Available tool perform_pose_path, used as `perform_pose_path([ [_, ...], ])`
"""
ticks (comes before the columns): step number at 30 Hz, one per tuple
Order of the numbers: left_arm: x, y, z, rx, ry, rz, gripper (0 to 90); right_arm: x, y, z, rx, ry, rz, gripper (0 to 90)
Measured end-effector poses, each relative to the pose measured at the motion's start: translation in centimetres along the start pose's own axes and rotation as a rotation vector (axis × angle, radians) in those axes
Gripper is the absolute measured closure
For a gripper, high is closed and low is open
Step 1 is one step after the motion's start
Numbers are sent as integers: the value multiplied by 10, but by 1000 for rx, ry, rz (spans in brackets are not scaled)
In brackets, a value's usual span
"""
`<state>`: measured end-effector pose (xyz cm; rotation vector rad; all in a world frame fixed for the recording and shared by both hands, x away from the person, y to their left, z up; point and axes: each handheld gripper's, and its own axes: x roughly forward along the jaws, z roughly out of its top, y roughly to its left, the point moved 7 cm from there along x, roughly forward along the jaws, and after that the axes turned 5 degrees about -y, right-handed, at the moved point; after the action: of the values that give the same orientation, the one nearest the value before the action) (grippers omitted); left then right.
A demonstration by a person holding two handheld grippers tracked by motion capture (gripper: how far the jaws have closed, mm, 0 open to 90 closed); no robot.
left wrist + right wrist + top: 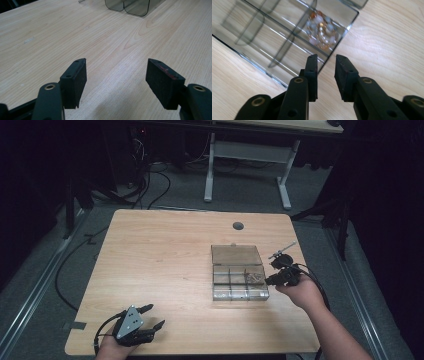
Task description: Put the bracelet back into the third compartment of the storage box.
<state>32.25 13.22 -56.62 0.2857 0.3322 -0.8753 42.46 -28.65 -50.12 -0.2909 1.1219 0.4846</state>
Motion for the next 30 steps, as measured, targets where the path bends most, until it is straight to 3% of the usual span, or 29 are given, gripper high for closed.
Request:
perform_pose_path([
  [6, 0, 0, 0, -1, 1, 2, 338, -2, 4, -13, -1, -67, 0, 707],
  [14, 0, 0, 0, -3, 1, 5, 337, -3, 10, -34, 40, -167, 28, 700],
  [30, 0, 1, 0, -4, 2, 14, 337, -1, 20, -71, 54, -339, 6, 653],
])
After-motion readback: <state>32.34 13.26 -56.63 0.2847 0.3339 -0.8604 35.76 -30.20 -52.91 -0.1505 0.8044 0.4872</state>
